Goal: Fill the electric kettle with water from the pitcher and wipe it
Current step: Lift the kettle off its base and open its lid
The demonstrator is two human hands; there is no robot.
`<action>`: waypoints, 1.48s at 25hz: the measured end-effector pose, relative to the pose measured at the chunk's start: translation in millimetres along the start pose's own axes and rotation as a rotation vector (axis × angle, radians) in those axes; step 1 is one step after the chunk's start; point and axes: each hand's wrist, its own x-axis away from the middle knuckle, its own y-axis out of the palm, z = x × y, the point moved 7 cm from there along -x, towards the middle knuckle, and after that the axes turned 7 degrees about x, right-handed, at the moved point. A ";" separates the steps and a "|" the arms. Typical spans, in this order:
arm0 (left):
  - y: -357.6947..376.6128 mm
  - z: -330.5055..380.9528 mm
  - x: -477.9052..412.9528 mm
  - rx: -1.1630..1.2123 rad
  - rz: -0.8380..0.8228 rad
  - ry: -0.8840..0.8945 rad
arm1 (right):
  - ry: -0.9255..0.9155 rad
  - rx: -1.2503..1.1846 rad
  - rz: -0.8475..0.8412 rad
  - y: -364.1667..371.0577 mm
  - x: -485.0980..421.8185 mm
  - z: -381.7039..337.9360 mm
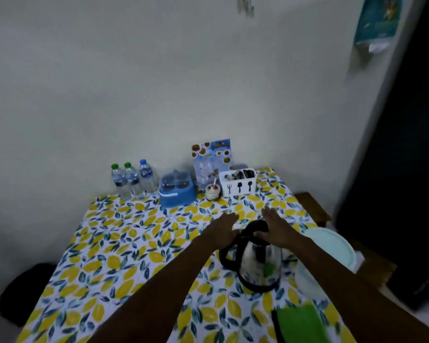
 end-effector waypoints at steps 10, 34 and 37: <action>38.2 -30.0 6.1 0.270 0.133 -0.117 | 0.031 -0.028 0.198 38.3 14.8 11.0; 30.3 -110.1 184.2 0.457 0.359 -0.244 | -0.175 -0.033 0.172 139.0 81.9 -103.7; 28.7 -75.4 168.4 0.322 0.373 -0.165 | -0.135 0.180 0.184 145.4 88.6 -93.3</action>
